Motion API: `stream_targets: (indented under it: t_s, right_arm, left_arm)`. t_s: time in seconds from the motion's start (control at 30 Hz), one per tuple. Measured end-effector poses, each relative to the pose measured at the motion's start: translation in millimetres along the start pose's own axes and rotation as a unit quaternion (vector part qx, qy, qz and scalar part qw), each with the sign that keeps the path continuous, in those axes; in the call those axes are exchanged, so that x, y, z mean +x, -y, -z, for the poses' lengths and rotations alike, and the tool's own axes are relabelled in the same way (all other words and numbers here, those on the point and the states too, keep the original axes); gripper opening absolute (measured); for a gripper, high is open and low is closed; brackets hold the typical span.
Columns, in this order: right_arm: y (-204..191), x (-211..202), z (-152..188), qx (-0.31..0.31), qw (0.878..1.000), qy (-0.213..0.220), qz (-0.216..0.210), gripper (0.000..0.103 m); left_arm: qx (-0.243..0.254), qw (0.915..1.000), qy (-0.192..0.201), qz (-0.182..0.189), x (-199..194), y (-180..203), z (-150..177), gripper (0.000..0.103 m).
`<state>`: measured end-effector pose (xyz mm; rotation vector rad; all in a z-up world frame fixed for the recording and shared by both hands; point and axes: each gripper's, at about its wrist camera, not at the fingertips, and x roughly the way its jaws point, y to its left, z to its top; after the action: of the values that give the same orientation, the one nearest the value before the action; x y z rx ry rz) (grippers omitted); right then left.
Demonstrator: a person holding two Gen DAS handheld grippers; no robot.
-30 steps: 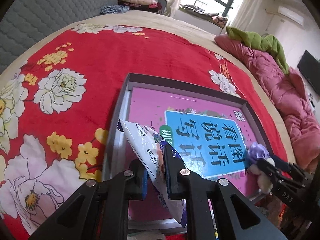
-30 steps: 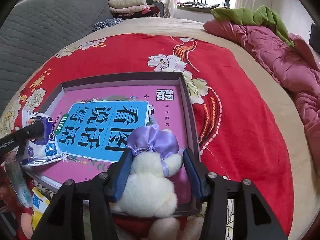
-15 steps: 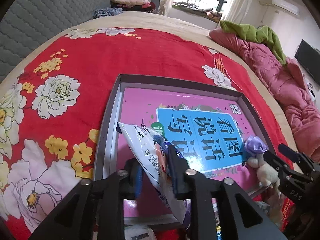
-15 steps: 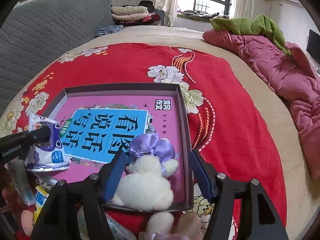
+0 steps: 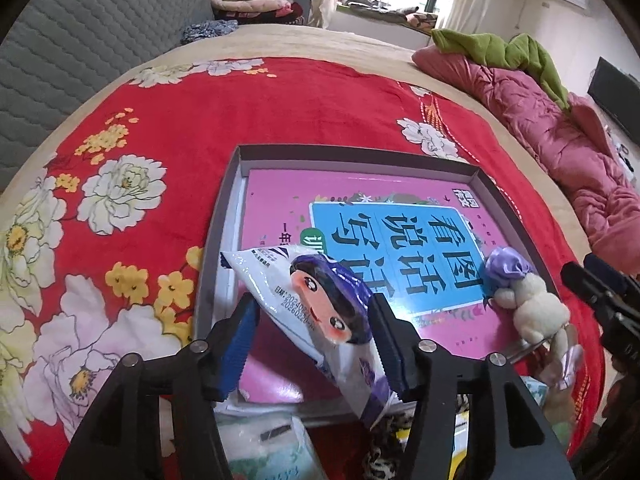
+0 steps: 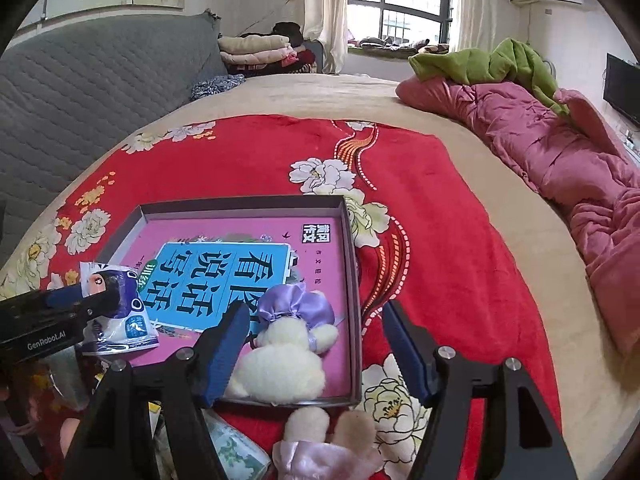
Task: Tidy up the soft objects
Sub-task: 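Lower the snack bag and bunny into the box and open both tools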
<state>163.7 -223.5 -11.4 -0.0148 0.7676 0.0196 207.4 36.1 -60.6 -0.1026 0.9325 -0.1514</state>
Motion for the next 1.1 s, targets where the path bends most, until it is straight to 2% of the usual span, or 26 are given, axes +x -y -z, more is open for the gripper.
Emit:
stream_targets:
  t_s: [0.27,0.7,1.1]
  right_arm:
    - [17,-17,-5,0.029,0.999,0.016,-0.008,0.069]
    - [29,-36,-4,0.045,0.998,0.031,-0.017,0.069]
    - [35,-57,-3,0.054,0.997,0.047,-0.033,0.069]
  left_arm:
    - [-0.018,0.9996,0.020,-0.005,-29,-11,0,0.069]
    - [-0.036,0.9987,0.031,-0.018,-58,-22,8,0.072]
    - [-0.047,0.9977,0.047,-0.013,-92,-17,10,0.075]
